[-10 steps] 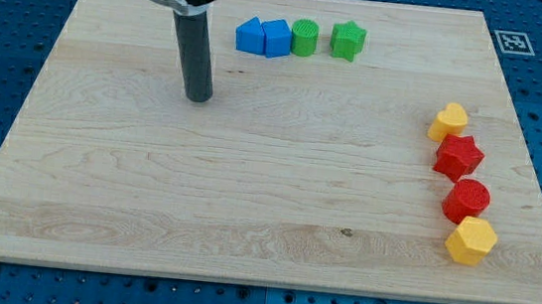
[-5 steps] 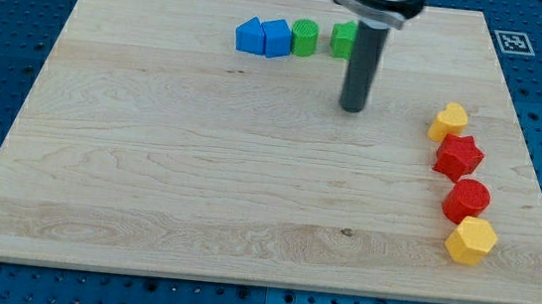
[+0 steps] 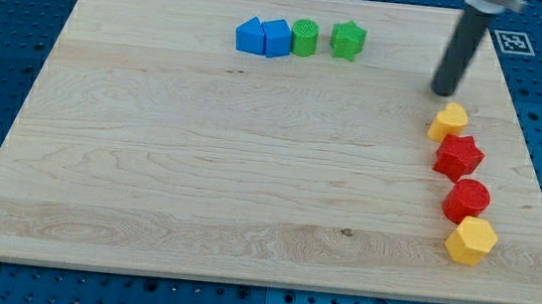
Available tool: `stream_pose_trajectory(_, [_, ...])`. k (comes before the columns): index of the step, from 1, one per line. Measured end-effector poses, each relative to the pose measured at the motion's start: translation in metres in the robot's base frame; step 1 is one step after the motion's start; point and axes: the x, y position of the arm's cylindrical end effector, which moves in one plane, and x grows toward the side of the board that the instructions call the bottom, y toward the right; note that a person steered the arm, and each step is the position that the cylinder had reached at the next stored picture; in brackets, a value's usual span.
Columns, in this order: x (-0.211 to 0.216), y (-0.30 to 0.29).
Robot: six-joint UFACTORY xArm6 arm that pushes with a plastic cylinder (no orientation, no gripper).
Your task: Move the red blocks diagonally to the bottom left of the yellow heart
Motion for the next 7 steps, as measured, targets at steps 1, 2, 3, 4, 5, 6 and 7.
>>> stream_pose_trajectory(1, [0.055, 0.061])
stream_pose_trajectory(2, [0.101, 0.087])
stream_pose_trajectory(3, [0.102, 0.087])
stream_pose_trajectory(4, [0.105, 0.066])
stream_pose_trajectory(5, [0.105, 0.032])
stream_pose_trajectory(6, [0.105, 0.001])
stream_pose_trajectory(7, [0.105, -0.030])
